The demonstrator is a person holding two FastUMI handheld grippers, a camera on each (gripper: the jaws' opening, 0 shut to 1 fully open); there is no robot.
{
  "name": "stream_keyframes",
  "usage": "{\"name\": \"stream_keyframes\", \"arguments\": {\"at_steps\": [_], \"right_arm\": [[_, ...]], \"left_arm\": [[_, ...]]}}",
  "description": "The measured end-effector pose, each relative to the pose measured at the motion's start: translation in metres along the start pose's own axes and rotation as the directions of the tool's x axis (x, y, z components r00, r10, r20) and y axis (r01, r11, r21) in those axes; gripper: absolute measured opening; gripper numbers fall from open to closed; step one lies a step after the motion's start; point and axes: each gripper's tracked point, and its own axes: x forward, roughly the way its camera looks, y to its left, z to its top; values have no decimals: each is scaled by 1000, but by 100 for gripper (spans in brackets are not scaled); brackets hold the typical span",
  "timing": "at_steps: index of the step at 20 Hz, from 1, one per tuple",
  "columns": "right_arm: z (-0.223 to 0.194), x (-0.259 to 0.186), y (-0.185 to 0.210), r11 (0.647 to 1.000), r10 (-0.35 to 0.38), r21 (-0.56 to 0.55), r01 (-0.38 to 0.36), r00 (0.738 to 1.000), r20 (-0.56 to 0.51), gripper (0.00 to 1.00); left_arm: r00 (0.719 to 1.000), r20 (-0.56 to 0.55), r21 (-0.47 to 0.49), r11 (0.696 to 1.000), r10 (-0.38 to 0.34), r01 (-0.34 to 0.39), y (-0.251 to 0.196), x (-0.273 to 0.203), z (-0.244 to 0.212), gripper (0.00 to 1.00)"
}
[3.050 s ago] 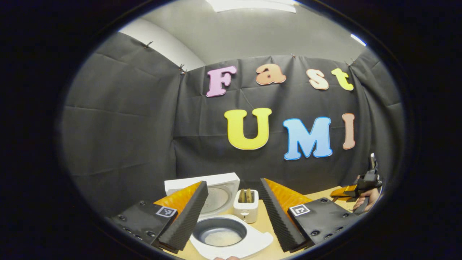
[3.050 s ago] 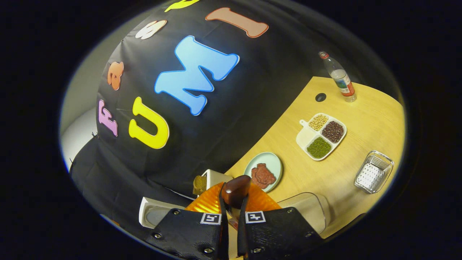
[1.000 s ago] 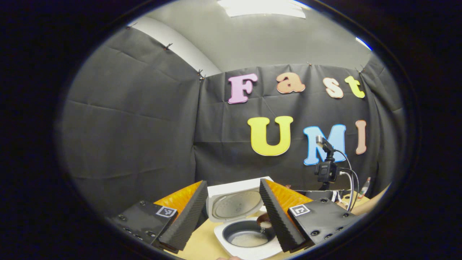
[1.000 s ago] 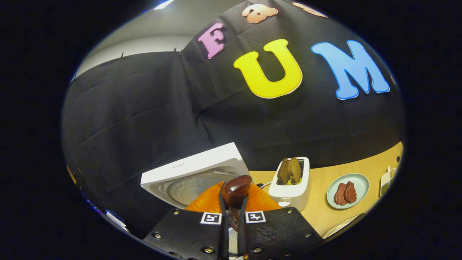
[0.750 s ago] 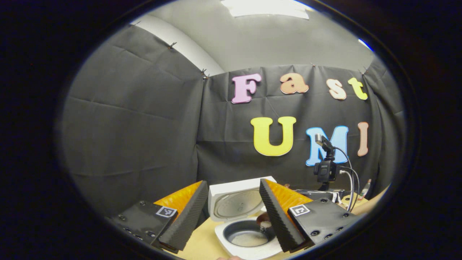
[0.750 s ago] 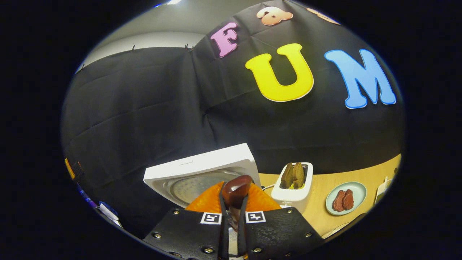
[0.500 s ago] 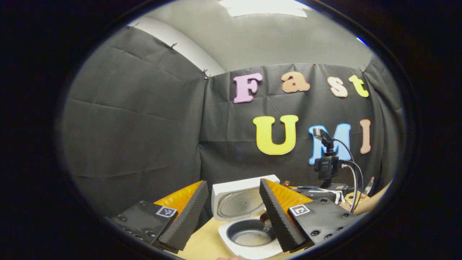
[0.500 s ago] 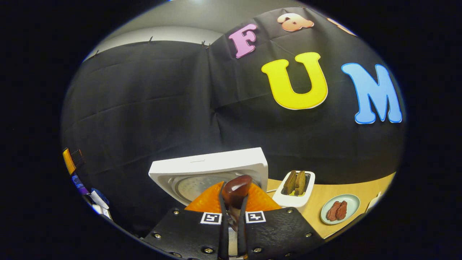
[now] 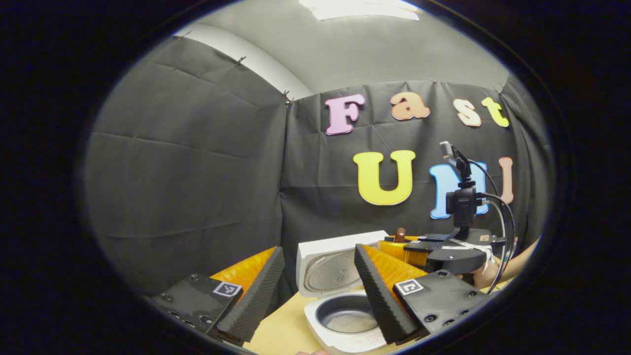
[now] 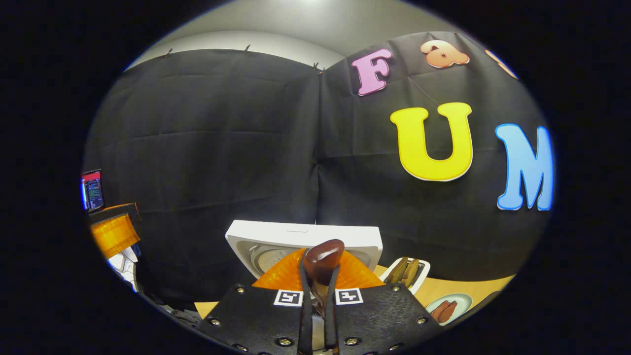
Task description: Close the left gripper, press the button to open the rice cooker; take a wooden spoon from the chopstick holder with the right hand, scoop a spoonful of rice and pour it into the rice cooker, then put the wooden spoon back into the chopstick holder.
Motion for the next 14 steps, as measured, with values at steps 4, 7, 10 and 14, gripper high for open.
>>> {"name": "stream_keyframes", "arguments": {"at_steps": [4,7,10,14], "right_arm": [[8,-4,7,998,42,-53,-41,999,28,10],[13,-8,7,998,51,-28,-50,998,35,10],[26,-16,2,995,65,67,-69,997,51,10],[48,-37,-23,977,20,212,-34,997,68,10]], "left_arm": [[1000,11,6,1000,15,-15,-1,5,5,98],[999,20,1,1000,29,-29,3,5,2,100],[999,17,-6,1000,28,-27,10,-5,1,98],[1000,11,-3,1000,7,-7,-12,3,10,100]]}}
